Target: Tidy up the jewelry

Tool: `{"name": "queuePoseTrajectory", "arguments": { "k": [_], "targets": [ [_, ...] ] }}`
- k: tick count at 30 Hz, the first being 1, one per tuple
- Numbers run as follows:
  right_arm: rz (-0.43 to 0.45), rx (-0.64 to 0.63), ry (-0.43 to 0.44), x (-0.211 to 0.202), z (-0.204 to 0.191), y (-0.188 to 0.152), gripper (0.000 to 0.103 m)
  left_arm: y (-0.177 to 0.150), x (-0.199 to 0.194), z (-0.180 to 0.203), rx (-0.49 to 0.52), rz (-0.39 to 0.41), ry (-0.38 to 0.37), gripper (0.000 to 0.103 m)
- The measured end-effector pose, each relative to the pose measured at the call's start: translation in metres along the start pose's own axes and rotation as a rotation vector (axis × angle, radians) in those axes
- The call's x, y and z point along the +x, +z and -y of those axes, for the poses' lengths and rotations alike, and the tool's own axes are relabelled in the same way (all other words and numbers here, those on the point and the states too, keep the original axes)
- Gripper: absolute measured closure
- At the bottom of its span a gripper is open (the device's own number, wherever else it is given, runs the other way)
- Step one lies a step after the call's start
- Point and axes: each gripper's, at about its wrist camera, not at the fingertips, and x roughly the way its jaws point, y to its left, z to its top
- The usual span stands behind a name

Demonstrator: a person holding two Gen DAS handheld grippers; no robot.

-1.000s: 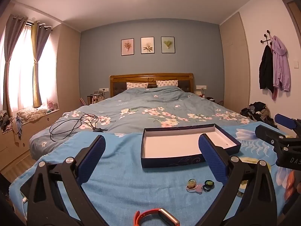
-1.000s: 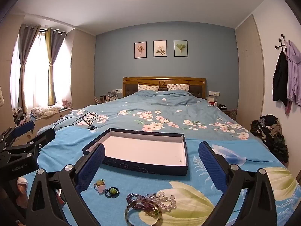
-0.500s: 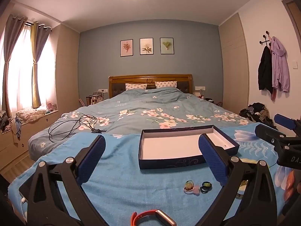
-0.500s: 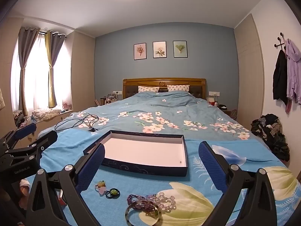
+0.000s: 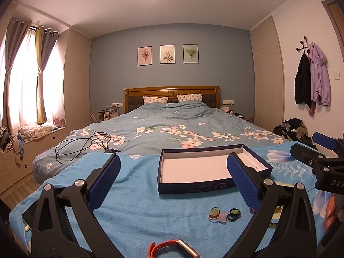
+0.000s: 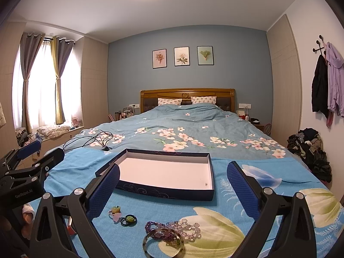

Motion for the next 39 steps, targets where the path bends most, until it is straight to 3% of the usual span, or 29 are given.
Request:
{"name": "queuePoseTrajectory", "arguments": {
  "k": [39],
  "targets": [
    [-0.002,0.007,0.009,0.0011,0.0007,-0.0009,0.007,-0.0022,0.001,-0.0001,-0.007,-0.003,-0.005,0.006]
  ]
}}
